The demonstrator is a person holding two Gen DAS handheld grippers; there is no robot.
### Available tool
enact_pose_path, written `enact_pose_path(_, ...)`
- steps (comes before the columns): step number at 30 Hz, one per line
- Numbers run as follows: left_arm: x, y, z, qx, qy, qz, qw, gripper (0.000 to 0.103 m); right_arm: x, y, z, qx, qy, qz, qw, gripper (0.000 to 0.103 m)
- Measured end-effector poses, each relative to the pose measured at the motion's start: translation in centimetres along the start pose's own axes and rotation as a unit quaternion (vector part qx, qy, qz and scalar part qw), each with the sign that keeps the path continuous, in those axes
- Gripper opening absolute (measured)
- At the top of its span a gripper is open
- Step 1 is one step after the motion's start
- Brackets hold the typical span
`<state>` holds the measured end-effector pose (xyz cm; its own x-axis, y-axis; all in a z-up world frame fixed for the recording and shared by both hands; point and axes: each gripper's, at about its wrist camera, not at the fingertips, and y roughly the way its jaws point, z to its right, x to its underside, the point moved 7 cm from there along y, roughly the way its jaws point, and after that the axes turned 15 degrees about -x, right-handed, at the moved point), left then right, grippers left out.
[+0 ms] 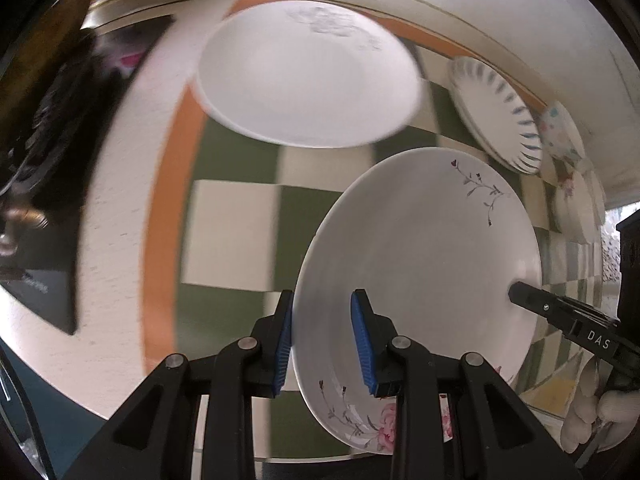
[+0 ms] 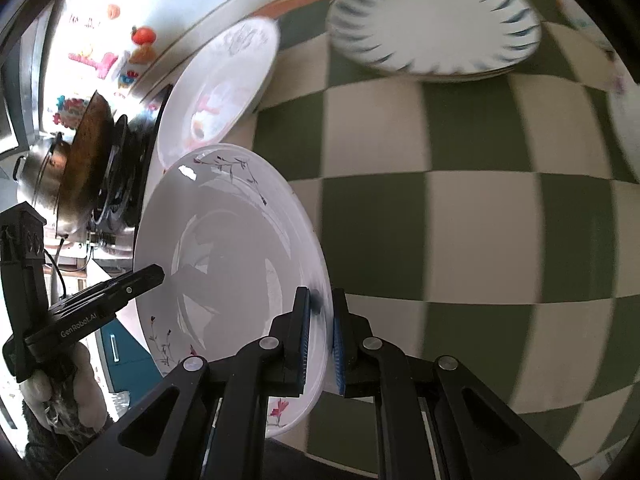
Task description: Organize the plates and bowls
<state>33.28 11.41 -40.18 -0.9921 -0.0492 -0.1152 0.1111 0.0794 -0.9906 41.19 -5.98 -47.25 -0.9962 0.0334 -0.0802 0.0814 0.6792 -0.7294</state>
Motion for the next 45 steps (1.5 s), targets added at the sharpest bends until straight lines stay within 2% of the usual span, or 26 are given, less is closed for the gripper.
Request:
enact_pose_path(10,0.3,1.9,7.8,0.003,0.063,-0.023,0.9978,0.026,0.9,-5.6,6.2,0.014,0.031,0.027,0.999,0.012)
enact_pose_path(12,1.4,1.7,7.7,0.004,0.071,-0.022,0.9972,0.026,1.2,-6.2,7.3,0.015,0.04,0.029,0.999,0.012)
enact_pose_path(19,1.7,2.4,8.5,-0.016,0.081,-0.036,0.996,0.026,1.6,-6.9,10.3,0.011,0.057,0.022,0.998,0.012)
enact_pose_path(28,1.0,2.8,10.6,-0.035,0.056,-0.045,0.9968,0.026,1.6,-6.6,11.7,-0.006,0.051,0.003,0.999,0.012)
enact_pose_path(37,0.6,2.5,10.0,-0.034,0.037,-0.045,0.9977,0.026,0.9,-6.2,11.6,-0.005,0.039,-0.022,0.999,0.012)
enact_pose_path(40,-0.1,0.8,8.0,-0.055,0.019,-0.019,0.9981,0.026,0.7,-6.2,11.7,-0.007,0.052,-0.035,0.998,0.012)
enact_pose_path(45,-3.4,-4.1,3.1,-0.065,-0.035,0.042,0.9964,0.027,-0.5,-9.1,10.9,0.002,0.068,-0.015,0.998,0.012)
